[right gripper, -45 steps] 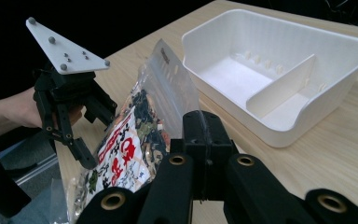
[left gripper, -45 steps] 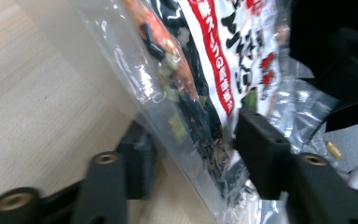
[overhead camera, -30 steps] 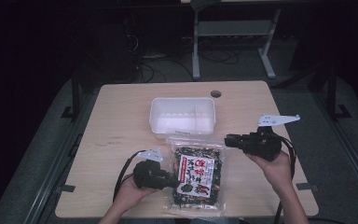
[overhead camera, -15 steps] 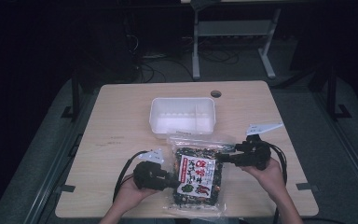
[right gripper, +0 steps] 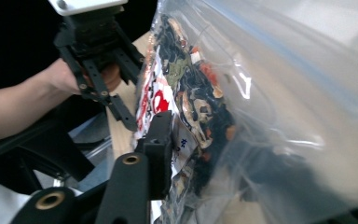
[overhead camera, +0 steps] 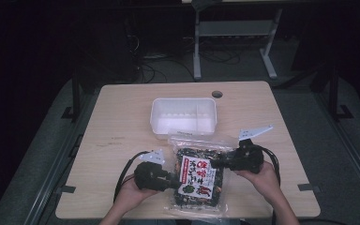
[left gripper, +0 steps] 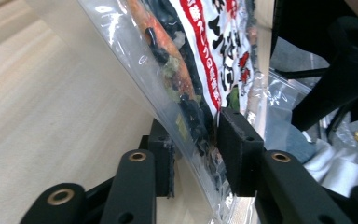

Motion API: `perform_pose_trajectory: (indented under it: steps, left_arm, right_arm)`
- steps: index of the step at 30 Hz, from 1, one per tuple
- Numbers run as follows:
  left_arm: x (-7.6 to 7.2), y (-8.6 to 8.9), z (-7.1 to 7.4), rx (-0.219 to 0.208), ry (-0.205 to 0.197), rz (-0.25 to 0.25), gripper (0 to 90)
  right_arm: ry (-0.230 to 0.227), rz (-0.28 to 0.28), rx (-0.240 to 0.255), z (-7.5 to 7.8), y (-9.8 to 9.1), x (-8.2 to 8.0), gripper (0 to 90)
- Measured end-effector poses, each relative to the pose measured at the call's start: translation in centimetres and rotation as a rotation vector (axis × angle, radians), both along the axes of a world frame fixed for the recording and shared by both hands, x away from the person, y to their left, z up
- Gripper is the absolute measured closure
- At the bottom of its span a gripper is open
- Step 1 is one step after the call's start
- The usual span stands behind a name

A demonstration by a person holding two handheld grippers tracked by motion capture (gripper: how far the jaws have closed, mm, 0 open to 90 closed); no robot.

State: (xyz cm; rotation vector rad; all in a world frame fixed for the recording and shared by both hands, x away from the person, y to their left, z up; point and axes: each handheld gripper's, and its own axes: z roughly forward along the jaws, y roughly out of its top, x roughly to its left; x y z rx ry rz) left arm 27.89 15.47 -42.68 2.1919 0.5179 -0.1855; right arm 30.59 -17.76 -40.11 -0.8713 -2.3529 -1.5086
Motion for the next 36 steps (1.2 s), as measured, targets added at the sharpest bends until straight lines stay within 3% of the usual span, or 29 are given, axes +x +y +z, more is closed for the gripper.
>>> perform_pose_trajectory:
  steps: [4,6,10,17,26,28,36]
  left_arm:
    - [0.1,0.7,0.3,0.011,-0.043,0.043,57.1]
    - [0.1,1.1,0.2,0.002,-0.038,0.054,53.3]
    - [0.1,1.6,0.2,-0.001,-0.038,0.063,50.1]
    - [-0.2,2.0,-0.3,0.041,-0.062,0.089,44.2]
    - [-0.3,2.4,-0.6,0.102,-0.091,0.102,39.9]
    - [-0.3,2.6,-0.6,0.106,-0.092,0.111,39.1]
    - [-0.2,3.1,-0.8,0.124,-0.090,0.120,38.8]
  right_arm:
    - [0.013,0.023,0.055,0.6,-0.4,-0.2,71.6]
    - [0.015,0.025,0.067,0.9,-0.5,-0.3,72.9]
    - [0.014,0.010,0.080,1.2,-0.9,-0.4,74.6]
    - [-0.011,-0.042,0.076,2.1,-1.8,-0.8,75.5]
    - [-0.089,-0.095,0.065,3.8,-2.3,-1.8,76.2]
    - [-0.122,-0.113,0.063,4.3,-2.4,-2.2,76.5]
    - [-0.168,-0.143,0.061,5.5,-2.5,-2.9,76.8]
